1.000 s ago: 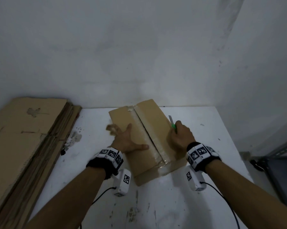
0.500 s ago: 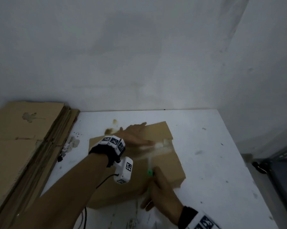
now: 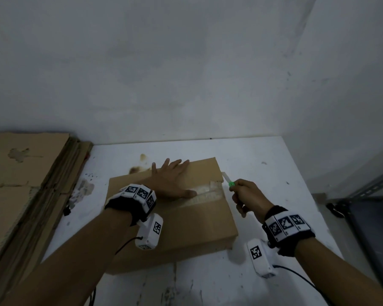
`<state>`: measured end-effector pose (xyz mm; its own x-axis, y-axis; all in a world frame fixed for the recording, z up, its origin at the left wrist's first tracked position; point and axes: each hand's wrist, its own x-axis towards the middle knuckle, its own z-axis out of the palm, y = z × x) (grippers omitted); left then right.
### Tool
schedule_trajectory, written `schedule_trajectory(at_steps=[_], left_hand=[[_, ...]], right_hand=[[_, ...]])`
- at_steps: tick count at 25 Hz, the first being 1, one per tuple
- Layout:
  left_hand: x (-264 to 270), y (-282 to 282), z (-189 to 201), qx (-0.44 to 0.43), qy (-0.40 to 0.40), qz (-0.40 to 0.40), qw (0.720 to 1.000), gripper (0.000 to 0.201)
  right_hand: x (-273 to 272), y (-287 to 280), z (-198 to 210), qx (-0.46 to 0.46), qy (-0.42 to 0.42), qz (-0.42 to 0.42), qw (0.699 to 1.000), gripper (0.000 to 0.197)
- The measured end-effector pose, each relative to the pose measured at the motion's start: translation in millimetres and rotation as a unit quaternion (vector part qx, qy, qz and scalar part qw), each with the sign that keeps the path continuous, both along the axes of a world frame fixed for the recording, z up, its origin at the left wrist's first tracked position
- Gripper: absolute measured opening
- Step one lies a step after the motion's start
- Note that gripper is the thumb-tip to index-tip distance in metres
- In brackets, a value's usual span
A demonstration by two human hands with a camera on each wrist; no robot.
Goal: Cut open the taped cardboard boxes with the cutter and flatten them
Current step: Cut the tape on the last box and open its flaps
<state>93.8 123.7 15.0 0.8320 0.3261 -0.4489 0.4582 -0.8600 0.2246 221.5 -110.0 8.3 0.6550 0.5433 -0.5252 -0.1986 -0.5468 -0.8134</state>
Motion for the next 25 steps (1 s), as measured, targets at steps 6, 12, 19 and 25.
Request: schedule_trajectory(at_steps=[6,12,19,25], left_hand=[[-4,3,-19,0.028,0.000,-0.018,0.999,0.131],[-11,-11,-22,0.059,-0.026,-0.017,0.998,0.119],[-8,-9,-23,0.057,-0.035,0.000,0.998,0.113],[-8,-6,-23,0.041,-0.024,0.004,0.999,0.105]], right_hand=[[-13,-5,4,0.039,0.020,0.046,0.998,0.020],[-26,-24,-6,0.049,0.055,0.044,0.996,0.021],[-15,-21,4,0.018,0.008,0.087,0.996,0.018],[-27,-53,14,0.012,0.029,0.143,0.989,0.019]])
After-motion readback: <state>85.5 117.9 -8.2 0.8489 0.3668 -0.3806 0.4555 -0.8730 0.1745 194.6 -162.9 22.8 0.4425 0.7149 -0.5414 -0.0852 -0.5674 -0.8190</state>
